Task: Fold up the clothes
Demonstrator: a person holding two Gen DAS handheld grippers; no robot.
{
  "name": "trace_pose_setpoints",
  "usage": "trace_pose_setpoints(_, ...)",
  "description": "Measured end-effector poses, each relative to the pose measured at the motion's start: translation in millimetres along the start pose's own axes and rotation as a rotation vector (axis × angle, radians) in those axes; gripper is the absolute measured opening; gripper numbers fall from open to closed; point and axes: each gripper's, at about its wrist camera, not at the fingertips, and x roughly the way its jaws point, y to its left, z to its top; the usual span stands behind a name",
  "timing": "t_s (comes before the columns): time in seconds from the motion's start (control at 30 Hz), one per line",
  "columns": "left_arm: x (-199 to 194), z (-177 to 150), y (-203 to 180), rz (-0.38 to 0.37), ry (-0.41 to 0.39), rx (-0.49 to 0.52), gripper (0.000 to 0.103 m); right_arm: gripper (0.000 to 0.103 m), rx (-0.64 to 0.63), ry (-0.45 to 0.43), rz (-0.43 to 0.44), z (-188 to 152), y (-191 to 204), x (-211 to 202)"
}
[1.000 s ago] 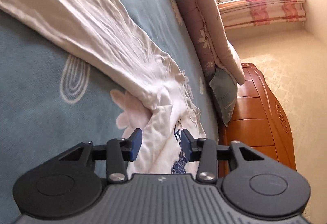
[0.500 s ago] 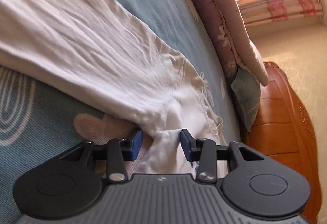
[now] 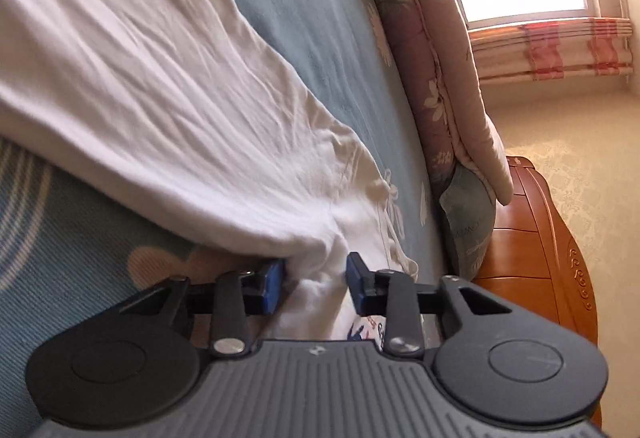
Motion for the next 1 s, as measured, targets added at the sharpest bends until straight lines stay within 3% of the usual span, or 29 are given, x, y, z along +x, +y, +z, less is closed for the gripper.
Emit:
trace_pose_setpoints(0.07,-2,8,-4,0.063,-0.024,0.059,0.008,0.099,0.005,-0.002,0.003,0,-1,-1)
trace_pose_setpoints(0.13,-3,16,-7,0.114,-0.047,0.107,0.006,0.099,0.006,-0.002,0.004,0,-2,-1)
trace_pose_setpoints(0.23,-6,27,-9,0.136,-0.081,0.121,0.006,0.099,-0.001,-0.001,0.000,0,-1,-1)
trace_pose_setpoints(0.33,-6,29,-10,0.110,-0.048,0.117,0.006,0.099,-0.001,-0.001,-0.003,-1,0,-1)
trace_pose_setpoints(0.47,-10,10,-8,0.081,0.020,0.136,0.016,0.099,0.000,-0.001,-0.003,-1,0,-1)
trace_pose_setpoints(0.53,-12,0,-1,0.087,0.018,0.123,0.023,0.099,0.001,-0.002,-0.003,-1,0,-1)
trace_pose_setpoints(0.63,-12,-7,4,0.070,-0.009,0.133,0.024,0.100,-0.005,-0.004,-0.005,-1,0,-1)
trace_pose_setpoints(0.77,-2,-16,-20,0.153,-0.023,0.285,0.024,0.100,-0.011,-0.006,-0.009,-2,1,-1)
trace_pose_setpoints(0.9,7,-37,-49,0.293,-0.059,0.519,0.016,0.100,-0.009,-0.010,-0.010,-3,1,-1)
trace_pose_setpoints(0.93,8,-40,-52,0.320,-0.065,0.557,0.008,0.100,-0.009,-0.011,-0.010,-3,1,-1)
trace_pose_setpoints(1.0,9,-44,-58,0.372,-0.074,0.628,0.005,0.100,-0.008,-0.011,-0.009,-3,1,-1)
